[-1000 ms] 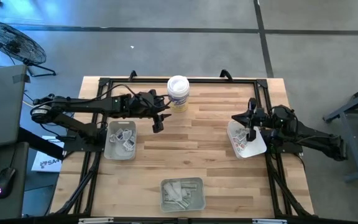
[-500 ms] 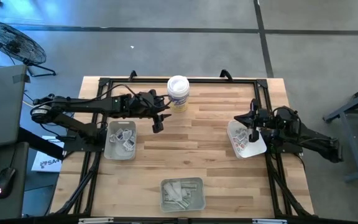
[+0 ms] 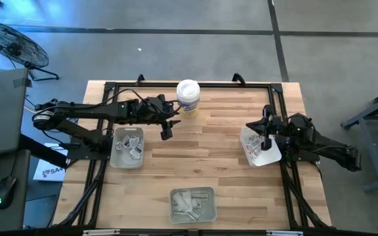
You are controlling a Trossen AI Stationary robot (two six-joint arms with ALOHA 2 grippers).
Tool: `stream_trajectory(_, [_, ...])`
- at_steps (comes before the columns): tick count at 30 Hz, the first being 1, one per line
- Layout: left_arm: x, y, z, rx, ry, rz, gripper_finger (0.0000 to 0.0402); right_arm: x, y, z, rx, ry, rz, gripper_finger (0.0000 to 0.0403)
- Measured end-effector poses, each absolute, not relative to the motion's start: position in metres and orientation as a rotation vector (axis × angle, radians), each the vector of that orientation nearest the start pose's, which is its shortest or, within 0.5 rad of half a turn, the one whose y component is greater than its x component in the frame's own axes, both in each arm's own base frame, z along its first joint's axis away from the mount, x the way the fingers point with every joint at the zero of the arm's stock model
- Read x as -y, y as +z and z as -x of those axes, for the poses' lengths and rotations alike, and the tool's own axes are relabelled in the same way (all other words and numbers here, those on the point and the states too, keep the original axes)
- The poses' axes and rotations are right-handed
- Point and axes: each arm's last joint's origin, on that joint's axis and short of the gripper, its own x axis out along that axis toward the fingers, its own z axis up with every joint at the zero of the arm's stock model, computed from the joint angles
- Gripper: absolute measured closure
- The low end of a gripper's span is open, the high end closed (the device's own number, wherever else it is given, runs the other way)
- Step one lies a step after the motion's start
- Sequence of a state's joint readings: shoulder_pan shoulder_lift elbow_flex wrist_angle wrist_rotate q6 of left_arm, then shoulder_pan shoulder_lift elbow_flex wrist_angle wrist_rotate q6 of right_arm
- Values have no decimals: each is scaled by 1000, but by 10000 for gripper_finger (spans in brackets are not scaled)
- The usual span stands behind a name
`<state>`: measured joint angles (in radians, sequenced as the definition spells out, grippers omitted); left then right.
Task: Pick & Place First Aid Supplies
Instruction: Return to Home Position
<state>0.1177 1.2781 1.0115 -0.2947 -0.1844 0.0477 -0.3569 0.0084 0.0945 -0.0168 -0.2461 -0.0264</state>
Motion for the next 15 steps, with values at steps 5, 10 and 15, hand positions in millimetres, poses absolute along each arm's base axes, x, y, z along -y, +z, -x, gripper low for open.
stream_trajectory(5, [-38,298,-275,-571,281,-65,248,27,174,-92,75,-111,28,402])
stream_trajectory(10, [-38,298,-275,-576,282,-63,248,27,173,-92,67,-110,3,402])
stream_trajectory(15, [-37,299,-276,-557,252,-53,248,28,172,-93,60,-122,-25,398])
